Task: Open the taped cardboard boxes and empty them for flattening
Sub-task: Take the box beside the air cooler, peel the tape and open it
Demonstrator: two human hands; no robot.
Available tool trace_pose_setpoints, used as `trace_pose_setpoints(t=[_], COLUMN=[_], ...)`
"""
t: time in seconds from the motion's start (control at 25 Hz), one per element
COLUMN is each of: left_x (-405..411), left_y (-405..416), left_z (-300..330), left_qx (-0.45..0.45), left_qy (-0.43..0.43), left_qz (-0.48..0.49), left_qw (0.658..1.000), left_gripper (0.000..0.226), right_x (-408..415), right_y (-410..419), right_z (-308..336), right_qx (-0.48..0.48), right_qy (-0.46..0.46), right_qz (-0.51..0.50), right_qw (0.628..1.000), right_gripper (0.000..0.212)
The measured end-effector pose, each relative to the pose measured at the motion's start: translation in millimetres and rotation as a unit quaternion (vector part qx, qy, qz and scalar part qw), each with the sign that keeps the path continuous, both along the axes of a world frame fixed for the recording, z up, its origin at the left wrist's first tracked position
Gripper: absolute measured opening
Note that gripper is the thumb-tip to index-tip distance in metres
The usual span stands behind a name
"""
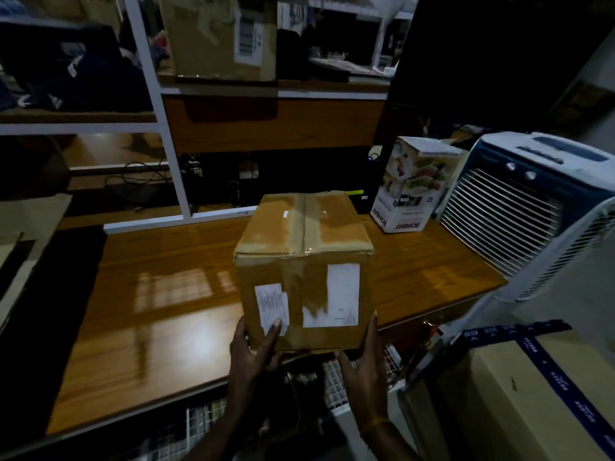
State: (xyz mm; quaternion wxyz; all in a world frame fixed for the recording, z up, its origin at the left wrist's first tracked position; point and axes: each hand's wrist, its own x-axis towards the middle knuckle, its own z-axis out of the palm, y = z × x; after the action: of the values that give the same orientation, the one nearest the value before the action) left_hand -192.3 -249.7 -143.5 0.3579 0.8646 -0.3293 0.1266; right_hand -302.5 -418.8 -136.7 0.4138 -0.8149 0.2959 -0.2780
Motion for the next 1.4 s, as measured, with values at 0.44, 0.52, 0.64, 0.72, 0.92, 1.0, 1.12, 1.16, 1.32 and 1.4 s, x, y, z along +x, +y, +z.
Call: trace_pose_setpoints(t=[0.44, 0.52, 0.64, 0.72, 0.92, 1.0, 1.12, 1.16, 1.32, 1.4], left_x=[19, 21, 31, 40, 65, 70, 66, 62, 64, 61], left_y=[-17, -23, -31, -33, -30, -26, -26, -28, -37, -49], left_z=[112, 133, 147, 141, 90, 63, 39, 45, 57, 75], left_qx=[-0.292, -0.315, -0.301, -0.277, -0.204, -0.150, -0.106, -0.101, -0.093, -0.111], left_qy=[-0.033, -0.037, -0.051, -0.078, -0.075, -0.069, -0.049, -0.045, -0.040, -0.064], left_qz=[0.066, 0.084, 0.114, 0.114, 0.086, 0.077, 0.075, 0.082, 0.142, 0.183], left_qw=[0.953, 0.945, 0.945, 0.951, 0.972, 0.983, 0.990, 0.990, 0.985, 0.975], left_gripper=[0.023, 0.024, 0.031, 0.038, 0.064, 0.072, 0.087, 0.089, 0.079, 0.055], right_x=[52, 64, 83, 95, 109, 110, 111, 111, 118, 126], right_y=[-19, -24, -28, -31, -34, -34, -40, -41, -41, -38], right_z=[91, 113, 131, 131, 98, 73, 39, 38, 47, 70], right_qx=[-0.174, -0.161, -0.139, -0.149, -0.008, 0.068, 0.148, 0.161, 0.088, 0.044], right_qy=[-0.190, -0.211, -0.217, -0.220, -0.210, -0.170, -0.097, -0.076, -0.081, -0.075], right_qz=[-0.085, -0.074, -0.060, -0.054, -0.016, 0.015, 0.065, 0.075, 0.035, -0.008], right_qw=[0.962, 0.961, 0.964, 0.963, 0.977, 0.983, 0.982, 0.981, 0.992, 0.996], right_gripper=[0.054, 0.046, 0.039, 0.039, 0.071, 0.071, 0.076, 0.077, 0.079, 0.083])
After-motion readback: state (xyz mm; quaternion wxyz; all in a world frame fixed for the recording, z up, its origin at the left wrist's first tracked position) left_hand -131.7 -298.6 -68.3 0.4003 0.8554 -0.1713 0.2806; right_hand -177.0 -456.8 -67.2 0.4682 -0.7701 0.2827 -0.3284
